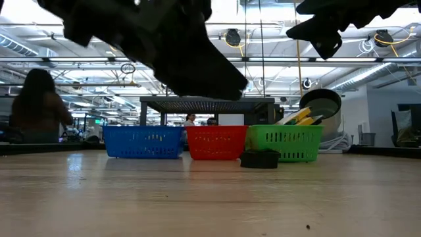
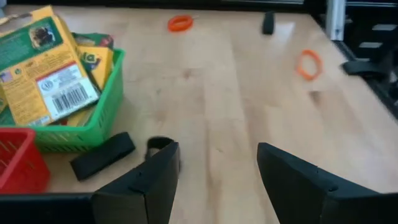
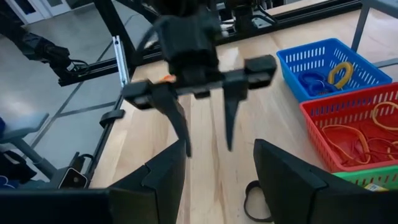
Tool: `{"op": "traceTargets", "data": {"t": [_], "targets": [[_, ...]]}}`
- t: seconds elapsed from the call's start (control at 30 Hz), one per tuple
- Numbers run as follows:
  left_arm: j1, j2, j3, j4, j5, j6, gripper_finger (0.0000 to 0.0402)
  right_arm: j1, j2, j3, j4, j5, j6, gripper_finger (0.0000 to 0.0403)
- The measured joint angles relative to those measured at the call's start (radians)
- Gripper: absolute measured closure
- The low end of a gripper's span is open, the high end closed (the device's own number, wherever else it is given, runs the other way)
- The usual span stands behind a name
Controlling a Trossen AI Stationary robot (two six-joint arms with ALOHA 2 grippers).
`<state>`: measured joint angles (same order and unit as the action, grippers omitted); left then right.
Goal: Pick & Place Office Desk Supplies
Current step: Put the black rubber band into the red bin
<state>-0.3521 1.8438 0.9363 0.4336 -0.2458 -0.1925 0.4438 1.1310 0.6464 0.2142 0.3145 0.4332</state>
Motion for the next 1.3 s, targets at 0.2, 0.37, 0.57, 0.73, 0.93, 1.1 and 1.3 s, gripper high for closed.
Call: {"op": "traceTargets", "data": {"t": [0.2, 0.37, 0.57, 0.73, 0.93, 1.1, 1.3], "targets": [[0.027, 0.110, 0.000, 0.080, 0.001, 0.031, 0.0176, 0.000, 0.000, 0.000, 0.006, 0.000, -0.005, 0.0220], [0.040, 0.161, -0.001, 0.119, 0.009, 0.033, 0.0176, 0.000, 0.000, 0.000, 0.006, 0.000, -0.011, 0.0220], [0.055, 0.166, 0.000, 0.120, 0.008, 0.066, 0.0176, 0.000, 0.000, 0.000, 0.006, 0.001, -0.011, 0.0220], [0.070, 0.166, 0.000, 0.119, 0.008, 0.079, 0.0176, 0.000, 0.000, 0.000, 0.006, 0.001, -0.011, 0.0220], [0.084, 0.177, 0.000, 0.115, 0.008, 0.077, 0.0176, 0.000, 0.000, 0.000, 0.006, 0.002, -0.011, 0.0220], [0.083, 0.189, 0.000, 0.114, 0.008, 0.063, 0.0176, 0.000, 0.000, 0.000, 0.006, 0.002, -0.011, 0.0220], [0.083, 0.188, 0.000, 0.119, 0.008, 0.059, 0.0176, 0.000, 0.000, 0.000, 0.006, 0.002, -0.017, 0.0220]]}}
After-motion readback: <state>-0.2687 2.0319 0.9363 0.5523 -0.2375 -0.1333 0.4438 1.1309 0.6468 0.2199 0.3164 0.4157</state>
